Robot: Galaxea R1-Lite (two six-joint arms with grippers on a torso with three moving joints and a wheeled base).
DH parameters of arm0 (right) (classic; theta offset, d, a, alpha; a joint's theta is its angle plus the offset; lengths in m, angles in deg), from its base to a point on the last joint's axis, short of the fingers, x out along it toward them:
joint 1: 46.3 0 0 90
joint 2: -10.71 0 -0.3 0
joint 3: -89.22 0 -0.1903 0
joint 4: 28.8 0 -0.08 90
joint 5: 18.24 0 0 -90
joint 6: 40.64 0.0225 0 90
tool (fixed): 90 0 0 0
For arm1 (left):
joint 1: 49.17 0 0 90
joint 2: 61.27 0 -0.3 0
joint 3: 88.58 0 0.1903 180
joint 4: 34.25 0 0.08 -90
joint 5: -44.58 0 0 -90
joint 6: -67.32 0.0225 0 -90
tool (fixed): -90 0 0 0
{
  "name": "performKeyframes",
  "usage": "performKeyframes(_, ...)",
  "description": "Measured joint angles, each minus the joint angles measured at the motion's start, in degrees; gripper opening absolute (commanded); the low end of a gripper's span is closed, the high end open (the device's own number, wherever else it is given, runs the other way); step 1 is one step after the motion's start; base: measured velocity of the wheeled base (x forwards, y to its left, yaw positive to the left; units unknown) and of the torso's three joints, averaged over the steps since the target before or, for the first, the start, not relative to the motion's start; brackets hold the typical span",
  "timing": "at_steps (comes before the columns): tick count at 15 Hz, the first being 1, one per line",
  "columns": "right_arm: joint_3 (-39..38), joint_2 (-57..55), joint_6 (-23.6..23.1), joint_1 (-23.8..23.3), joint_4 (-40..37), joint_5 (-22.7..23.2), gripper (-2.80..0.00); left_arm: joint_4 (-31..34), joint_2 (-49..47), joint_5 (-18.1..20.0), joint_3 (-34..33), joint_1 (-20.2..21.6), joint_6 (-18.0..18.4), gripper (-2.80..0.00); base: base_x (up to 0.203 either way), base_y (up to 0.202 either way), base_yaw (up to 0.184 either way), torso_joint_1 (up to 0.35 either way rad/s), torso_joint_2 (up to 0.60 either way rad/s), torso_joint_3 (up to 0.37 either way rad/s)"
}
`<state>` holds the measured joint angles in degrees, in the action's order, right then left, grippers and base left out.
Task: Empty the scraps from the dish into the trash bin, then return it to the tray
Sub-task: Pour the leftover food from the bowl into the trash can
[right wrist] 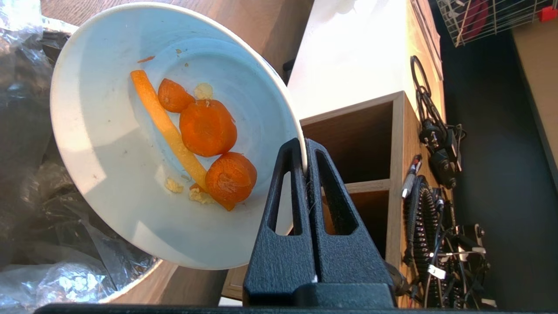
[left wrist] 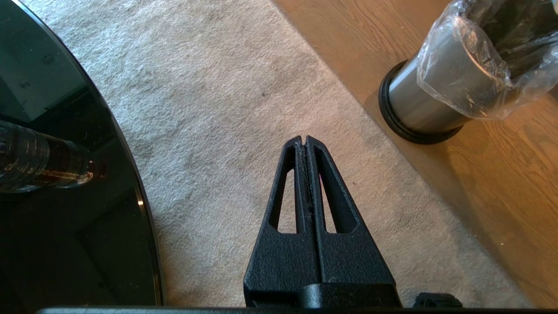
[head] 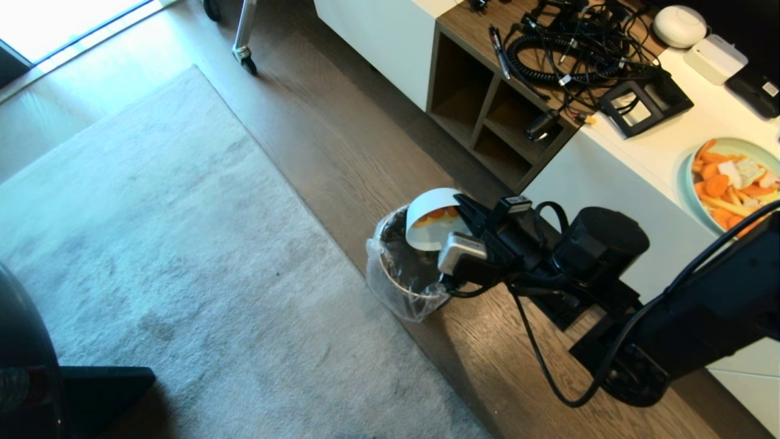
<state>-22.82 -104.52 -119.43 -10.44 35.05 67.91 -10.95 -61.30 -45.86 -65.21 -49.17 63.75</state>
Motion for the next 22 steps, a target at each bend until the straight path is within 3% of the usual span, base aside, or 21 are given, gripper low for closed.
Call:
performKeyframes(3, 0.8, 0.0, 0.0, -0.4, 0.0, 0.0, -2.80, 0.0, 0.0, 0.0, 0.0, 0.0, 0.0, -2.80, 0.000, 0.000, 0.000, 0.000, 0.00, 0.000)
performKeyframes(7, 7.4, -0.1, 0.0, -0.5, 0.0, 0.3, -2.80, 0.0, 0.0, 0.0, 0.0, 0.0, 0.0, -2.80, 0.000, 0.000, 0.000, 0.000, 0.00, 0.000)
performKeyframes(14, 7.7, 3.0, -3.4, 0.1, 0.0, 10.4, -2.80, 0.0, 0.0, 0.0, 0.0, 0.0, 0.0, -2.80, 0.000, 0.000, 0.000, 0.000, 0.00, 0.000)
performKeyframes(22, 4.1, 4.4, -7.2, 0.1, 0.0, 18.4, -2.80, 0.0, 0.0, 0.0, 0.0, 0.0, 0.0, -2.80, 0.000, 0.000, 0.000, 0.000, 0.00, 0.000)
